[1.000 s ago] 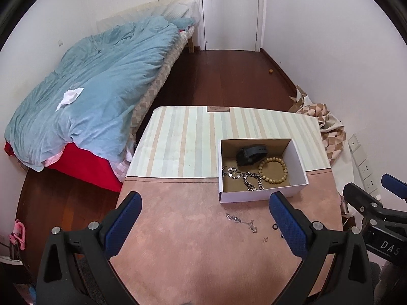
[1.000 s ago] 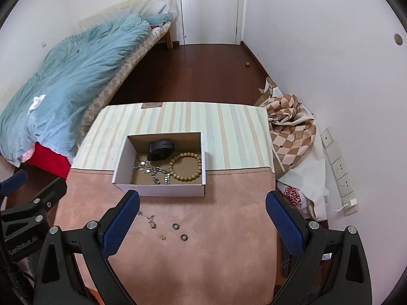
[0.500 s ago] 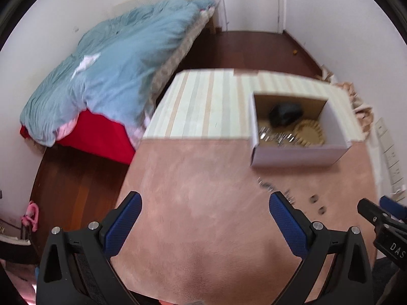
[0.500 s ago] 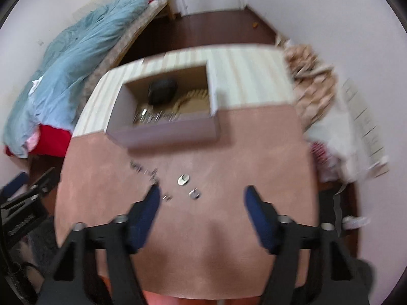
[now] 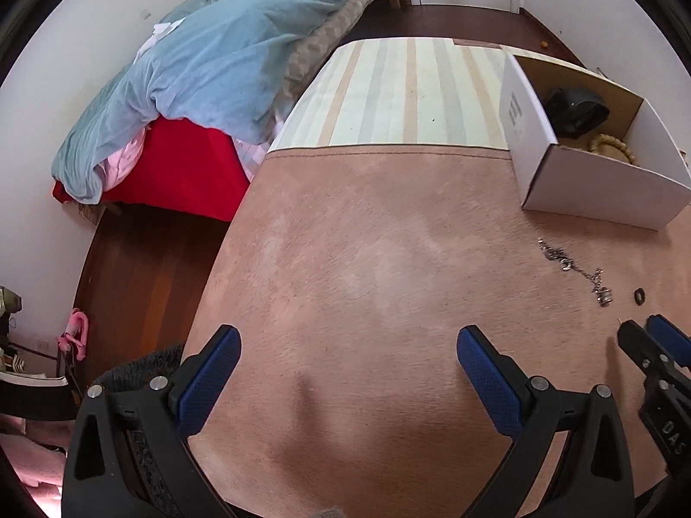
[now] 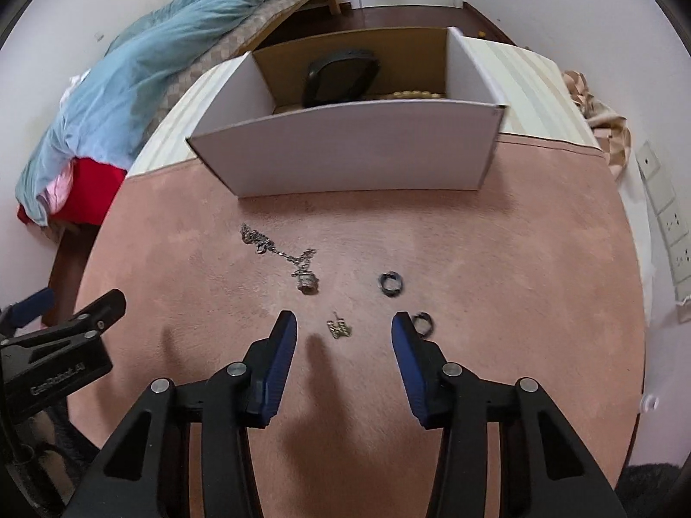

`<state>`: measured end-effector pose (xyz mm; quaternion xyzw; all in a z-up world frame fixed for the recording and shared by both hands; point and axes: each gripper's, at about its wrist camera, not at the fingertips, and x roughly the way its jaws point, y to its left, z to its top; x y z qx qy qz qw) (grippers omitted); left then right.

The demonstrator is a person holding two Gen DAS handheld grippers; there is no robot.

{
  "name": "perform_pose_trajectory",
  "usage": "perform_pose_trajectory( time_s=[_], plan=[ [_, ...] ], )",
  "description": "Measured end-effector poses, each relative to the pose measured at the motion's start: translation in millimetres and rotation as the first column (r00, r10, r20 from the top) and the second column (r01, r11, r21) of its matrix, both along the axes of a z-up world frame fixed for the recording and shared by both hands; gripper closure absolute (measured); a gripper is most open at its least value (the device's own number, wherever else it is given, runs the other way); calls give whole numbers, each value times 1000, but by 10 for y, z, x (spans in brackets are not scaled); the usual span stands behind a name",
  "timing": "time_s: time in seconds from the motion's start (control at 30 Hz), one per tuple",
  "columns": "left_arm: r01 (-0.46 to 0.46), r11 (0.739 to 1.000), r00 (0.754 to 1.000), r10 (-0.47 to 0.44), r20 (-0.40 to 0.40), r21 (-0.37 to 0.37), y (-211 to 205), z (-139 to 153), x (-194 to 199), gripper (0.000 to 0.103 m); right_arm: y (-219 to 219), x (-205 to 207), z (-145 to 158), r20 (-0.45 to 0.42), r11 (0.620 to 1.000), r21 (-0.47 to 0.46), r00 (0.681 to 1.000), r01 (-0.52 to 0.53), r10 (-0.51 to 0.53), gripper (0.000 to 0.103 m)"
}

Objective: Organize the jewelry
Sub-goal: 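Lower the right tool onto a small silver charm and close it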

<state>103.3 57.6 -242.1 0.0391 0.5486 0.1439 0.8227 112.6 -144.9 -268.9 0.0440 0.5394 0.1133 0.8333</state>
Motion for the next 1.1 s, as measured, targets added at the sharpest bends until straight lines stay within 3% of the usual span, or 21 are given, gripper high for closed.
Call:
perform_pose_trajectory(
  time_s=[0.1,0.2,0.3,0.47,0.6,0.77,1.1],
  plan=[
    [2,1000,1000,-2,-2,4,13,-13,6,1,98,14,-44,16,998,-60,1000,-19,20,69],
    [8,1000,1000,-8,-5,4,1,-16,0,1,161,-10,-50,38,993,-115,998,-40,45,94],
    [19,1000,1000,-19,-6,-3,-45,-6,1,1,118,-29,-34,42,995,-90,998,-33,37,94],
    [68,995,998,-68,-2,-69,-320,18,31,1,-254,-74,161,60,998,5,996,70,-70,94],
    [136,979,991,-137,6,-151,-652,5,103,1,-576,-74,292,74,990,20,987,143,-144,94],
    [225,958,974,-227,9,-177,-1082,-62,229,3,-895,-46,308,76,977,1,974,215,-214,94],
    [283,936,956,-293,-14,-211,-1347,-231,373,73,-1161,-9,294,75,962,14,959,273,-273,94]
  ],
)
